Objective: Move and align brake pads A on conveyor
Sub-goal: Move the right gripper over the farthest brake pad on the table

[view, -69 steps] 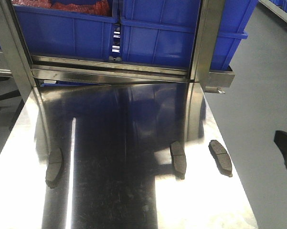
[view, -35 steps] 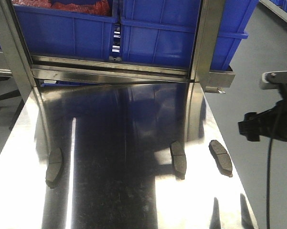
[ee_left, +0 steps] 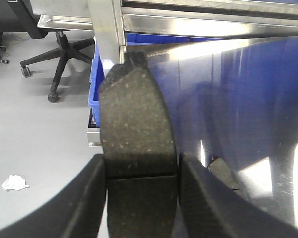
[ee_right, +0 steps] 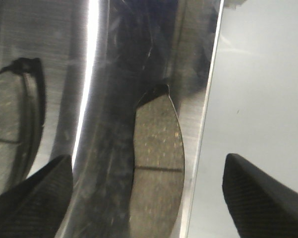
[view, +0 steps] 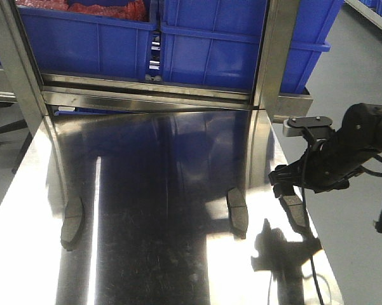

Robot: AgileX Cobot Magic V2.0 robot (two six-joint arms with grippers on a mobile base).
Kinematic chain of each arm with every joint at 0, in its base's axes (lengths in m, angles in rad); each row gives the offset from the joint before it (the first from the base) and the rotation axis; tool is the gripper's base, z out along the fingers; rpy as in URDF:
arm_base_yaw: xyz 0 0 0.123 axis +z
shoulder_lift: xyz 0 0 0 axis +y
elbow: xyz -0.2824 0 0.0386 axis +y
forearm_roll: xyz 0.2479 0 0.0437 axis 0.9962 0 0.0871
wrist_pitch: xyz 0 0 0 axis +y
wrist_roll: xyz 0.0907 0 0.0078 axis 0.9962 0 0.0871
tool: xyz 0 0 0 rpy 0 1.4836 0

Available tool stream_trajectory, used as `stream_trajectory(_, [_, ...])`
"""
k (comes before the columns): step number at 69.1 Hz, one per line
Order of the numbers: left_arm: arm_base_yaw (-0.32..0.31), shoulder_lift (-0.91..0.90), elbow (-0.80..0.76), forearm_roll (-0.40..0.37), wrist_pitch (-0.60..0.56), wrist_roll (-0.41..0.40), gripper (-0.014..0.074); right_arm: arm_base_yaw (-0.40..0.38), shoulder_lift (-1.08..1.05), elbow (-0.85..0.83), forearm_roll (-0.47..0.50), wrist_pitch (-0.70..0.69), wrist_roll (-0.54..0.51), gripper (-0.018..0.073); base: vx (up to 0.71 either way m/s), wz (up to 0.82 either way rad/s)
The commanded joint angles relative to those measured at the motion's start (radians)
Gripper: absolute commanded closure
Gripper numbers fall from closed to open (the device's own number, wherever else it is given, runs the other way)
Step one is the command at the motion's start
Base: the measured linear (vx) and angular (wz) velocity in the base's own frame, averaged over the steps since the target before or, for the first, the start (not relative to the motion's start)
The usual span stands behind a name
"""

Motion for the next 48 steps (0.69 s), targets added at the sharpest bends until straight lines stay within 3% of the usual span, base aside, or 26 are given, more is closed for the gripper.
stream_trajectory(1, [-0.003,-0.013,-0.027,-0.009,-0.08,0.0,0.0482,-0.001,-0.002,-0.055,0.001,-0.009,0.003,-0.0024,0.0,0.0])
stream_trajectory(28, [-0.003,-0.013,-0.027,-0.009,-0.08,0.0,0.0482,-0.001,0.08,-0.067,0.001,0.011,0.002,-0.0014,0.0,0.0])
stream_trajectory(48, [-0.003,-0.013,-0.027,-0.009,-0.079,0.0,0.0482,-0.001,0.092,-0.067,0.001,0.014,0.002,0.006,0.0,0.0])
